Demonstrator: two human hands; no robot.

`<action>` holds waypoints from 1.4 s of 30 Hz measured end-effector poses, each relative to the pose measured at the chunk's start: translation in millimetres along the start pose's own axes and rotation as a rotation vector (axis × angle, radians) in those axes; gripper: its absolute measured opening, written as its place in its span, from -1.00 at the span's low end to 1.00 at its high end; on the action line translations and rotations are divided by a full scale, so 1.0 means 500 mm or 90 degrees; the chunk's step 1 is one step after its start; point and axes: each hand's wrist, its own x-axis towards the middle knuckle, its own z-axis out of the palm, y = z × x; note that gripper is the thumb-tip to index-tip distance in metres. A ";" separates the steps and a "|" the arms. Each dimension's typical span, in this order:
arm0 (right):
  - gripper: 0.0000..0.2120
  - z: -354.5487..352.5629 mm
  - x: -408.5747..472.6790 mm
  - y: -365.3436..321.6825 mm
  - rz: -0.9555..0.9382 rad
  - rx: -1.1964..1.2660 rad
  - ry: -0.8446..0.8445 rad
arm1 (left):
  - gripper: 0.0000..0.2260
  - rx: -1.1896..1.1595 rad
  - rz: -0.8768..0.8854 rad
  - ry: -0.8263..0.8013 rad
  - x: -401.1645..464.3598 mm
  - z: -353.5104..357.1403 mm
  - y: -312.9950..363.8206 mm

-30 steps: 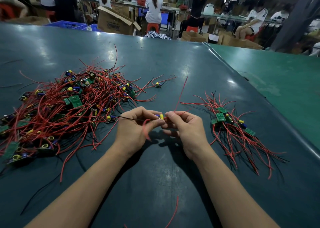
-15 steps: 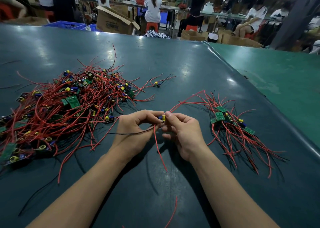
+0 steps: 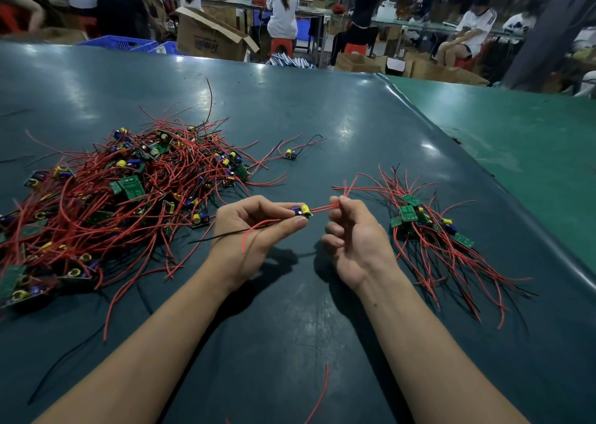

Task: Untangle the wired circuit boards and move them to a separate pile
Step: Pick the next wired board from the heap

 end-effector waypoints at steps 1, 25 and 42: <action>-0.80 0.001 0.000 0.002 0.007 0.009 -0.004 | -0.89 0.000 -0.003 -0.001 0.000 0.000 0.000; -0.92 -0.018 0.015 -0.025 -0.218 -0.039 0.031 | -0.86 -0.062 -0.143 0.008 0.015 -0.031 -0.003; -0.85 -0.024 0.008 -0.026 -0.404 -0.191 0.051 | -0.84 -0.216 -0.214 -0.018 0.024 -0.044 0.008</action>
